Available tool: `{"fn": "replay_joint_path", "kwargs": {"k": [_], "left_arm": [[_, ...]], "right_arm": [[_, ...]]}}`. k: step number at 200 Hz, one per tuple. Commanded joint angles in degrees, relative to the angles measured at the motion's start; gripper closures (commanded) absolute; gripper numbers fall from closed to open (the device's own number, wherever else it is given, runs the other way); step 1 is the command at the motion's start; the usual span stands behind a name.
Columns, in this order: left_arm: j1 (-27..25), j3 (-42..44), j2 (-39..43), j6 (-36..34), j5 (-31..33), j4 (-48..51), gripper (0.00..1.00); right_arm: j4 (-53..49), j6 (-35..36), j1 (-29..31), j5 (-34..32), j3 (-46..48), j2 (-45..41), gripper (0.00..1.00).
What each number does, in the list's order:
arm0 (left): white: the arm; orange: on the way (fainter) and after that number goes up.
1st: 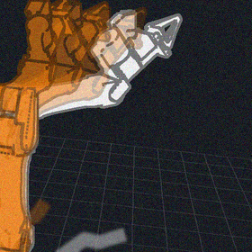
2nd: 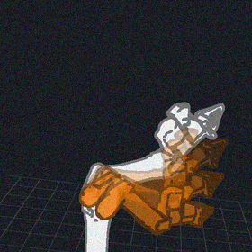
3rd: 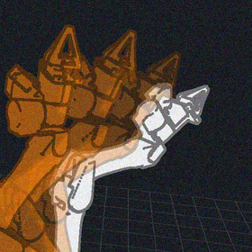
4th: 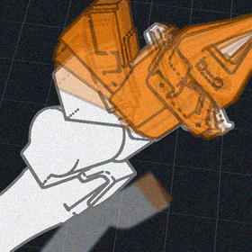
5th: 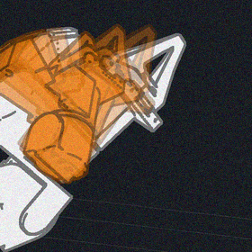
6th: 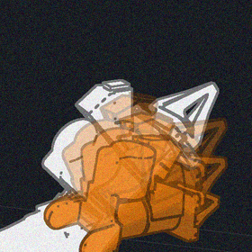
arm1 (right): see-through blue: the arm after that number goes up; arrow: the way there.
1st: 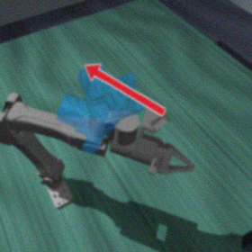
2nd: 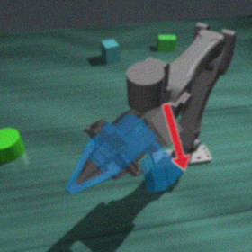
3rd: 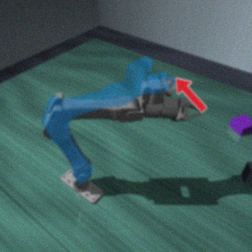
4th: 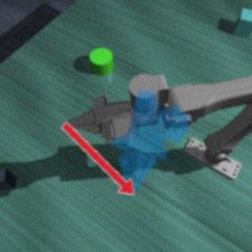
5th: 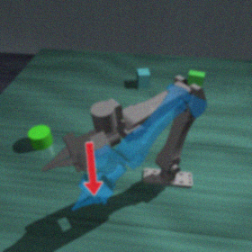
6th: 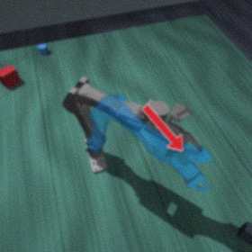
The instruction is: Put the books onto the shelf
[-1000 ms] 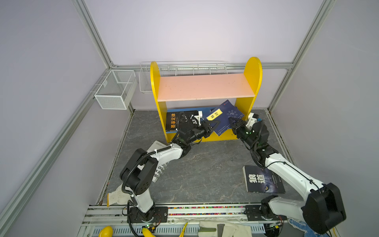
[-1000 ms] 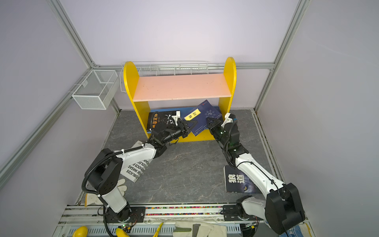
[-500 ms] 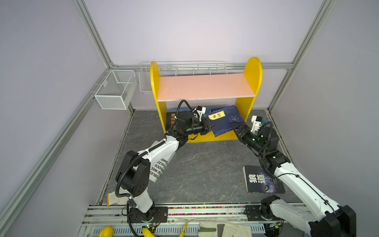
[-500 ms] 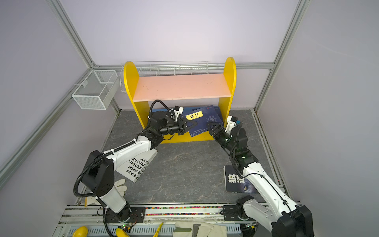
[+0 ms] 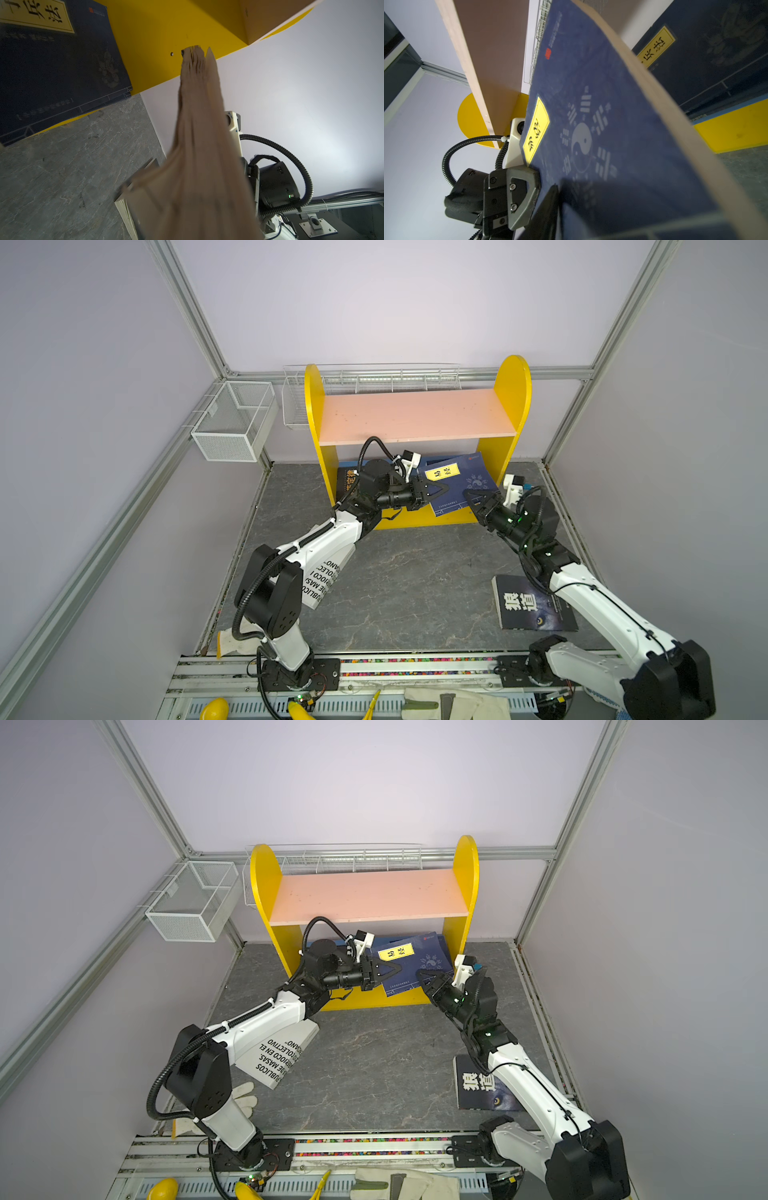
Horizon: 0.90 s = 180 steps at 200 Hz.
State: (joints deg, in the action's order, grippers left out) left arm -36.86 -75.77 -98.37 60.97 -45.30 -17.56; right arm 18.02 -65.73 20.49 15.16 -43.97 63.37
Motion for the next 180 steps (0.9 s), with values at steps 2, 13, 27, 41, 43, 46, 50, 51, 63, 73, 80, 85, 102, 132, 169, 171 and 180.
{"fn": "replay_joint_path", "kwargs": {"k": [2, 13, 27, 41, 43, 46, 50, 51, 63, 73, 80, 85, 102, 132, 169, 171, 180], "left_arm": [[-0.76, -4.59, -1.56, 0.64, -2.72, -3.96, 1.00], [-0.76, -5.21, -1.75, 0.64, -2.46, -3.88, 1.00], [-0.73, -5.20, -1.30, 0.03, -1.04, -3.01, 0.96], [-0.52, -3.59, -0.03, -1.09, 2.56, -1.51, 0.66], [-0.41, -3.42, 0.16, -1.23, 3.11, -1.33, 0.62], [-0.28, -2.75, 0.45, -1.21, 3.84, -1.27, 0.56], [-0.15, -1.97, 0.89, -1.08, 4.68, -1.36, 0.49], [-0.10, -1.77, 0.98, -0.91, 4.68, -1.43, 0.48], [0.58, 1.15, 2.08, 0.55, 6.90, -3.42, 0.36], [1.04, 3.80, 2.89, 2.29, 8.25, -5.70, 0.29], [1.24, 5.51, 3.36, 3.31, 9.05, -7.01, 0.27], [1.27, 6.59, 3.74, 3.73, 9.65, -7.93, 0.25], [1.18, 9.48, 4.54, 5.17, 10.89, -9.77, 0.22], [0.71, 12.95, 5.02, 8.63, 12.61, -12.76, 0.22], [-0.53, 13.86, 3.71, 11.94, 13.48, -16.40, 0.22], [-0.57, 13.82, 3.58, 12.19, 13.41, -16.79, 0.23], [-0.67, 13.76, 2.91, 13.61, 13.31, -18.71, 0.24]], "right_arm": [[5.59, -1.91, 0.51, 1.18, 1.43, 1.64, 0.80], [6.11, -2.52, 0.49, 0.60, 1.57, 2.18, 0.85], [7.12, -3.38, 0.51, -0.95, 2.53, 2.24, 0.88], [7.92, -3.93, 0.52, -3.55, 3.55, 1.61, 0.90], [8.04, -3.95, 0.52, -3.91, 3.71, 1.48, 0.91], [8.26, -3.96, 0.47, -4.47, 3.85, 1.33, 0.91], [8.57, -3.97, 0.39, -5.15, 4.14, 1.08, 0.91], [8.63, -4.01, 0.37, -5.36, 4.19, 1.02, 0.91], [9.26, -3.96, 0.34, -7.05, 4.47, 0.32, 0.92], [9.79, -3.70, 0.26, -7.60, 4.42, 0.08, 0.93], [10.17, -3.74, 0.17, -7.68, 4.26, 0.03, 0.93], [10.50, -3.79, 0.15, -7.66, 4.17, 0.12, 0.93], [12.36, -4.59, -0.04, -7.26, 4.15, 0.62, 0.93], [15.76, -6.00, -0.04, -7.78, 4.66, 1.79, 0.93], [21.21, -8.24, -0.03, -7.86, 5.33, 4.18, 0.93], [21.43, -8.31, -0.06, -7.80, 5.37, 4.27, 0.93], [22.16, -8.59, -0.03, -7.78, 5.47, 4.82, 0.93]]}}
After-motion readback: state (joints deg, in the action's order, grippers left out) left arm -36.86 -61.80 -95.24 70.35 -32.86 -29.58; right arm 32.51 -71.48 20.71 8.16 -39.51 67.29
